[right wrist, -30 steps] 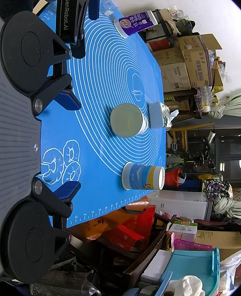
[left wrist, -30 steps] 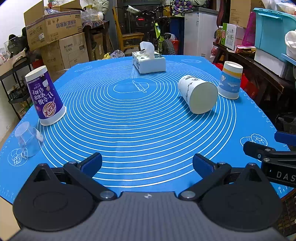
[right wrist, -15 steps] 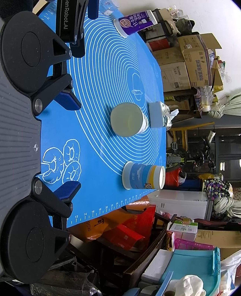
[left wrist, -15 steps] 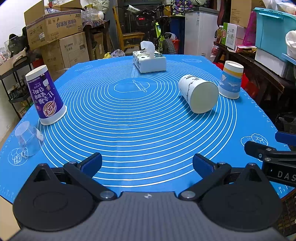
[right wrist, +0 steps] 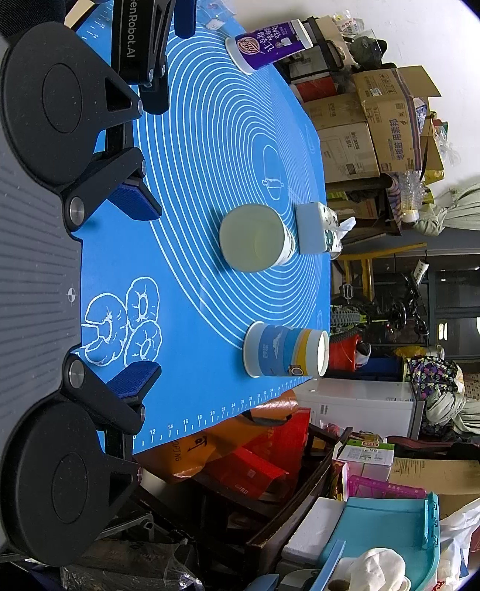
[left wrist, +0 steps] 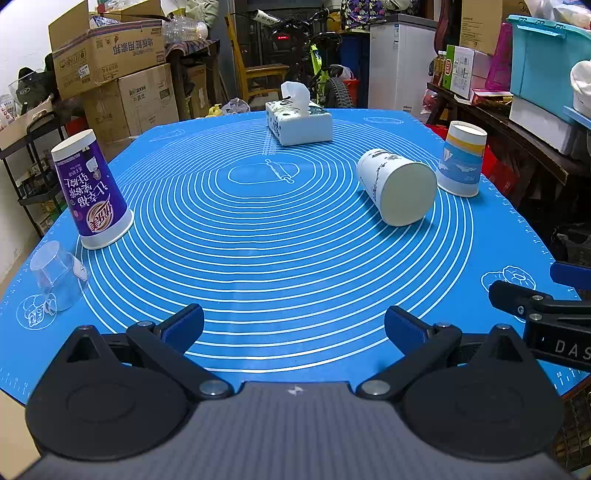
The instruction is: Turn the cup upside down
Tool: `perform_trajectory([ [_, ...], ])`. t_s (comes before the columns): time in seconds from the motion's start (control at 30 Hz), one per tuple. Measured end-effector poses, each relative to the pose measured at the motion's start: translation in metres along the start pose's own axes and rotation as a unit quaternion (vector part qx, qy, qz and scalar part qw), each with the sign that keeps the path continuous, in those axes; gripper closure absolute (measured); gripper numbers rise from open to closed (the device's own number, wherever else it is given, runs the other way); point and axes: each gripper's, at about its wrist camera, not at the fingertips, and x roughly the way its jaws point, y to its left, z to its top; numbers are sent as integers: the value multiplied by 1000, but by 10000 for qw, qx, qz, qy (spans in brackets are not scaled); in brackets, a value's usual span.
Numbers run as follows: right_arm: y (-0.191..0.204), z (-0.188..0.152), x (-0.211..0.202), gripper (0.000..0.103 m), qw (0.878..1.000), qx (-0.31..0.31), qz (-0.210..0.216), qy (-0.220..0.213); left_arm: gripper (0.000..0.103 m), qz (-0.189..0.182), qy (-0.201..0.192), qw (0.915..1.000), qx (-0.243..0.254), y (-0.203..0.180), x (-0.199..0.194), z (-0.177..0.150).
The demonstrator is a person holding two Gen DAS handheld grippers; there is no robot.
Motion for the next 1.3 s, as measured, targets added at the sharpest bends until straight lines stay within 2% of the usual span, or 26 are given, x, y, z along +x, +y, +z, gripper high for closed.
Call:
perform_trajectory([
  [0.4,0,0,0,17,10000,1,3,-4,0,-21,-13,10000,4,0,0,0],
  [0.7,-6,4,-2,17,10000,2,1,-56,0,67,-173,9998,48,-1,-4,6],
  [0.87,-12,15,1,17,9999,-10,-56,-157,0,-54,-367,9993,21,-8,-3,30],
  [1.07,-24,34,11,17,9993,-14,-228,-304,0,-312,-426,9985,133,-30,24,72],
  [1.3,-42,47,34,17,9987,89,-418,-281,0,-517,-217,9977,-371,-43,73,109],
])
